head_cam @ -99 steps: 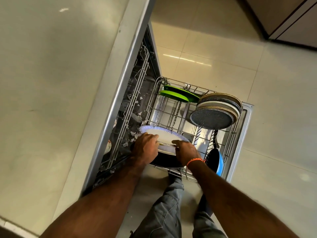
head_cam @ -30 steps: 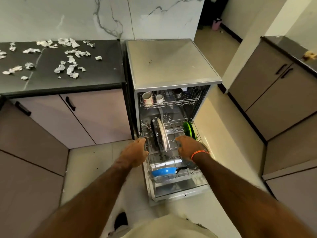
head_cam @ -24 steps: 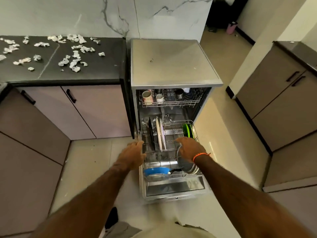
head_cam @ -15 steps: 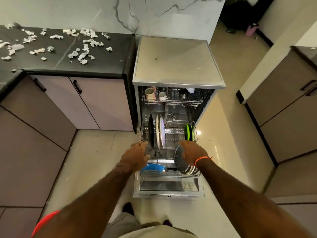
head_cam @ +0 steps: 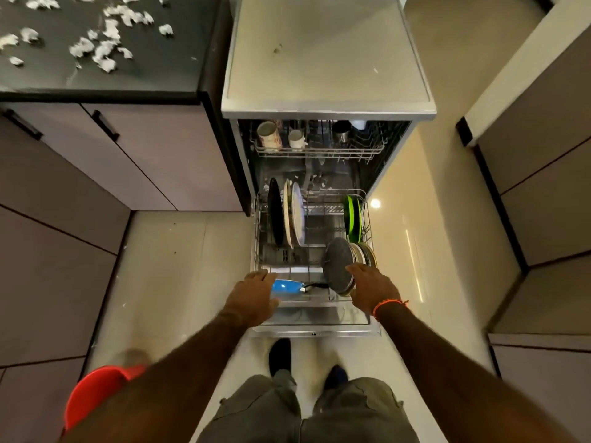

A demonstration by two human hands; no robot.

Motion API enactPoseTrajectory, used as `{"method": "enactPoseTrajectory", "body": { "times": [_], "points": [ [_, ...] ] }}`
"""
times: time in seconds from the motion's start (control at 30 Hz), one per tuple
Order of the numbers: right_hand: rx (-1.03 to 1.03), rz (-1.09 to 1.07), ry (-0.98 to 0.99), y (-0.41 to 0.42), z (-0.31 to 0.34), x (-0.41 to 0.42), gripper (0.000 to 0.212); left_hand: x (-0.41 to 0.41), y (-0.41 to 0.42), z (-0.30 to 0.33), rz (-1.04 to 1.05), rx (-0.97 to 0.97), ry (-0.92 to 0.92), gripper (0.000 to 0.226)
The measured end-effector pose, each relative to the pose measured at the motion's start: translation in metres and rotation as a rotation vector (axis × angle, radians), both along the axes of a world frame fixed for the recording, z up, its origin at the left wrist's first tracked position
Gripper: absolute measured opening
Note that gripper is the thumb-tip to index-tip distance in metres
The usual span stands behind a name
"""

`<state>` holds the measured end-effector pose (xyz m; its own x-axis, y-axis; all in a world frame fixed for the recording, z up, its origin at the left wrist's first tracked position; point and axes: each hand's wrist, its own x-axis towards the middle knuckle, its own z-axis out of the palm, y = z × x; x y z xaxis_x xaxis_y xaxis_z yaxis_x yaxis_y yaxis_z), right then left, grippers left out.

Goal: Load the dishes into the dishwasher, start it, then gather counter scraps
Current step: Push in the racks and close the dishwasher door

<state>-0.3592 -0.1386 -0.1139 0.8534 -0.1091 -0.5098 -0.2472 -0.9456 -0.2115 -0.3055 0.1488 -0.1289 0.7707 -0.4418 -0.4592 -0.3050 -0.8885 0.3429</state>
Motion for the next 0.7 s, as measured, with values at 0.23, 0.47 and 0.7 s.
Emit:
{"method": "enactPoseTrajectory", "body": {
  "times": [0.23, 0.47, 0.7],
  "points": [
    [0.0, 0.109, 0.078, -0.031, -0.105, -0.003, 0.064, -0.011, -0.04, -0.097, -0.001, 0.056, 0.089, 0.069],
    [0.055, 0.24, 0.061, -0.039, -0.265, 0.008, 0.055, -0.011, -0.081, -0.249, -0.073, 0.083, 0.034, 0.07],
    [0.105, 0.296, -0.01, -0.029, -0.353, 0.01, 0.057, -0.009, -0.105, -0.335, -0.257, 0.173, -0.083, 0.054]
  ]
}}
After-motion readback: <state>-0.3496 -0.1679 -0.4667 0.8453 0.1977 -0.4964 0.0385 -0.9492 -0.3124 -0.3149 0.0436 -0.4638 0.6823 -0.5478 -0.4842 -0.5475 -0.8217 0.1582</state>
